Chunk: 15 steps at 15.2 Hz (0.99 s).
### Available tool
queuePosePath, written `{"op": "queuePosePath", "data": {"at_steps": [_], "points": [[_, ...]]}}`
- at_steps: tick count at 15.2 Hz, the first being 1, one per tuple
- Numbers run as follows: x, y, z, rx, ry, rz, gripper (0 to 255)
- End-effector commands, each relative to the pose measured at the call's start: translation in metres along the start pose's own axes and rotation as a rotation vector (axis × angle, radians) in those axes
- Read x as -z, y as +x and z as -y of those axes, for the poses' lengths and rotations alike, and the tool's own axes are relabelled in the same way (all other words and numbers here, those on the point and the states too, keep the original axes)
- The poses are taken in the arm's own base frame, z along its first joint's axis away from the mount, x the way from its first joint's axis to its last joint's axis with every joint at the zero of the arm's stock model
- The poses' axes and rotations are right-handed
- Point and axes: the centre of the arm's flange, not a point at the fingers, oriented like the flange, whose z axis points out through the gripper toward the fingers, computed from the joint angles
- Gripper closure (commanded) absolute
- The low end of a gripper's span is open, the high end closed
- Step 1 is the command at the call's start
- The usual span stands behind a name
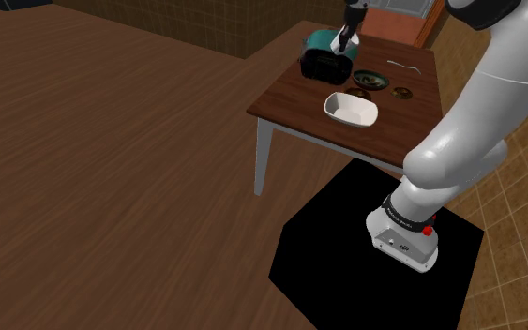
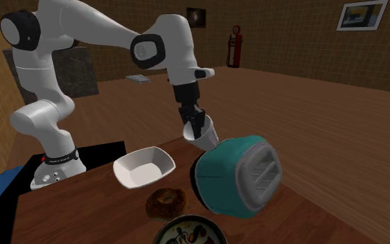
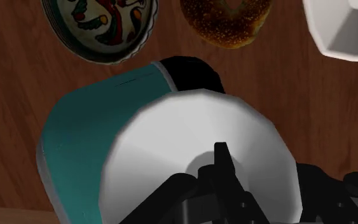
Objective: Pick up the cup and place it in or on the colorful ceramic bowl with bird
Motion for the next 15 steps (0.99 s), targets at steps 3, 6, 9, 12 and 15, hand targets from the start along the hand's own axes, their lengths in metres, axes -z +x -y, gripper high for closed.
{"op": "queuePosePath", "data": {"at_steps": [3,6,9,12,15], "points": [[-0.018,-0.035,-0.042,-0.005,0.02,0.028,255],[-0.021,-0.058,-0.074,-0.005,0.02,0.028,255],[-0.025,-0.081,-0.106,-0.005,0.02,0.028,255],[-0.028,-0.105,-0.138,-0.005,0.02,0.028,255],[-0.032,-0.128,-0.17,-0.005,0.02,0.028,255]]}}
